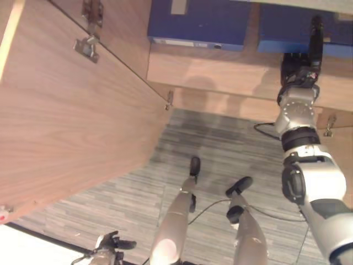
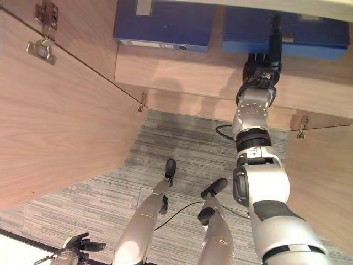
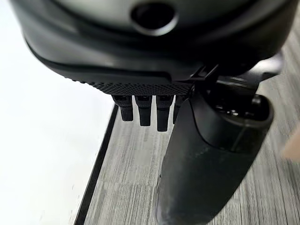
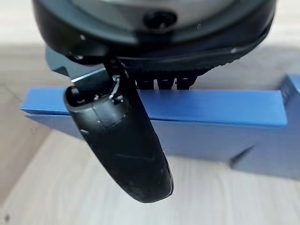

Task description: Put the empty folder in the office cabinet

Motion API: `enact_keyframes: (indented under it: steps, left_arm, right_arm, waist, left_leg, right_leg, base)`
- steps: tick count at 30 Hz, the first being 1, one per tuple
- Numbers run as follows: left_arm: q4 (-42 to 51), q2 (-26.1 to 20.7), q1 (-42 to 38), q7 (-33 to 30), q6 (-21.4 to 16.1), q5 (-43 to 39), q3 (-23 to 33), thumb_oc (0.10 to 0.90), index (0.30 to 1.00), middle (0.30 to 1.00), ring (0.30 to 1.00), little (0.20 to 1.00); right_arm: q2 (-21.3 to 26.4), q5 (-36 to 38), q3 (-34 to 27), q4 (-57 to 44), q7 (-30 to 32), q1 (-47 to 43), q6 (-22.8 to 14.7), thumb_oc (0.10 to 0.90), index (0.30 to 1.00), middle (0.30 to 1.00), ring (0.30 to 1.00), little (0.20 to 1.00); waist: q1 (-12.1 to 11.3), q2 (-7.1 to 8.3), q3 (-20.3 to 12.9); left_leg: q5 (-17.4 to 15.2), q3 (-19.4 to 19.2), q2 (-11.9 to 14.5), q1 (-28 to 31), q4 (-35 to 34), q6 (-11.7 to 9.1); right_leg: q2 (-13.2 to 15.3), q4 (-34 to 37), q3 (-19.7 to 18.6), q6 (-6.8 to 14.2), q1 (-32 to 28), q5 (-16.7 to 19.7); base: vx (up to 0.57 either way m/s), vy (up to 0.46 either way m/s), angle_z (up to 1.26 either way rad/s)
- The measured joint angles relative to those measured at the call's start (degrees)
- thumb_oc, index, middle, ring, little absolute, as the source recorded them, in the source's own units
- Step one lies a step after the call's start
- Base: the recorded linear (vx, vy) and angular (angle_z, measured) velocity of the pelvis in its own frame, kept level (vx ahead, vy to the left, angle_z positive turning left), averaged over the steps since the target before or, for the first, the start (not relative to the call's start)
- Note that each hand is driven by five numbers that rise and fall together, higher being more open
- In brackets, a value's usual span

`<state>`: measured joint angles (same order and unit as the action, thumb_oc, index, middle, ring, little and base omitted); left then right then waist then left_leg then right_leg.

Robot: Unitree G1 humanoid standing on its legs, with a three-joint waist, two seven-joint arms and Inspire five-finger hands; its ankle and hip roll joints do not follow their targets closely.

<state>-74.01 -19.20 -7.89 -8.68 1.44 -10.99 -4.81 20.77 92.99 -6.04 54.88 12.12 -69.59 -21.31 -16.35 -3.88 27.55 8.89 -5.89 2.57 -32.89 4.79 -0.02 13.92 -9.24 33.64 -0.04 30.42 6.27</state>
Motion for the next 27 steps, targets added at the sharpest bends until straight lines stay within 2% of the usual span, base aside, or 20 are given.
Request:
enact_keyframes:
  steps: [3,5,7,10,14,18,22,24,27]
  left_arm:
    - [-0.1,0.2,0.0,0.1,0.7,0.0,0.0,0.800,0.900,0.900,0.900,0.900]
    - [-0.1,0.2,0.0,0.1,0.6,0.1,0.0,0.800,0.900,0.900,0.900,0.900]
    - [-0.1,0.0,0.0,0.6,0.6,0.6,-0.2,0.800,0.900,0.900,0.900,0.900]
    - [0.0,-0.4,0.0,1.4,0.7,2.3,-0.7,0.800,0.900,0.900,0.900,0.900]
    - [0.3,-0.4,0.0,3.1,0.7,4.6,-1.8,0.800,0.900,0.900,0.900,0.900]
    - [0.4,-0.4,0.0,3.1,0.7,4.6,-1.8,0.800,0.900,0.900,0.900,0.900]
    - [0.3,-0.2,0.0,2.8,1.1,4.4,-1.7,0.800,0.900,0.900,0.900,0.900]
    - [0.2,-0.2,-0.1,2.2,1.2,4.3,-1.6,0.800,0.900,0.900,0.900,0.900]
    - [0.2,-0.2,-0.8,1.6,1.2,2.3,-1.5,0.800,0.900,0.900,0.900,0.900]
  right_arm:
    - [0.1,-0.6,1.5,0.0,0.9,1.0,0.7,0.800,0.900,0.900,0.900,0.900]
    - [1.1,-2.6,4.1,0.1,0.9,1.5,2.7,0.800,0.900,0.900,0.900,0.900]
    - [4.7,-7.7,12.3,1.7,0.4,1.7,8.5,0.800,0.900,0.900,0.900,0.900]
    - [8.1,-15.7,19.0,1.8,-1.9,1.6,15.6,0.800,0.900,0.900,0.900,0.900]
    - [8.2,-21.0,20.6,1.6,-5.0,1.6,20.2,0.800,0.900,0.900,0.900,0.900]
    - [5.6,-20.1,17.0,1.7,-4.9,1.6,19.9,0.800,0.900,0.900,0.900,0.900]
    - [0.7,-17.2,12.0,0.7,-1.3,1.6,16.1,0.800,0.900,0.900,0.900,0.900]
    - [-2.5,-15.8,12.1,-1.8,1.4,2.1,13.7,0.800,0.900,0.900,0.900,0.900]
    - [-4.7,-15.7,13.7,-8.3,3.5,4.1,11.1,0.800,0.900,0.900,0.900,0.900]
  waist:
    - [0.4,0.01,0.0]
    - [0.6,0.01,0.0]
    - [0.7,0.11,-0.1]
    - [1.1,0.27,-0.1]
    - [2.2,0.34,-0.2]
    - [2.4,0.36,-0.2]
    - [2.7,0.57,-0.2]
    - [3.1,1.23,-0.6]
    - [3.7,1.89,-0.9]
  left_leg:
    - [0.0,0.0,0.1,0.0,-0.1,0.0]
    - [0.0,0.0,0.2,0.0,-0.1,0.0]
    - [0.0,0.0,0.3,0.0,0.0,0.0]
    - [0.1,0.0,0.4,0.1,0.1,-0.1]
    - [0.1,-0.1,0.5,0.1,0.6,-0.1]
    - [0.0,-0.3,0.6,0.1,0.7,-0.1]
    - [-0.1,-0.7,0.8,0.0,0.7,-0.3]
    - [-0.4,-1.0,0.9,-0.1,0.7,-0.6]
    - [-0.3,-1.1,1.1,-0.1,0.7,-0.6]
  right_leg:
    - [-0.1,0.0,0.0,0.0,0.0,0.0]
    - [-0.2,0.0,0.0,0.0,0.0,0.0]
    - [-0.3,0.0,0.0,0.0,0.0,0.0]
    - [-0.4,0.0,-0.1,-0.2,0.0,0.1]
    - [-0.4,0.0,-0.2,-0.2,-0.2,0.2]
    - [-0.6,0.2,-0.5,-0.1,-0.1,0.2]
    - [-0.7,0.4,-0.6,0.0,0.0,0.4]
    - [-1.0,0.8,-0.9,-0.1,0.1,0.6]
    - [-1.3,1.2,-1.0,-0.2,0.1,0.8]
  base:
    - [0.00,0.000,0.00]
    - [0.00,0.000,0.00]
    - [0.00,0.000,0.00]
    - [0.00,0.000,0.00]
    - [0.00,0.000,0.00]
    - [0.00,0.011,-0.03]
    - [0.00,0.001,-0.02]
    - [0.00,0.004,-0.07]
    - [0.00,0.002,-0.02]
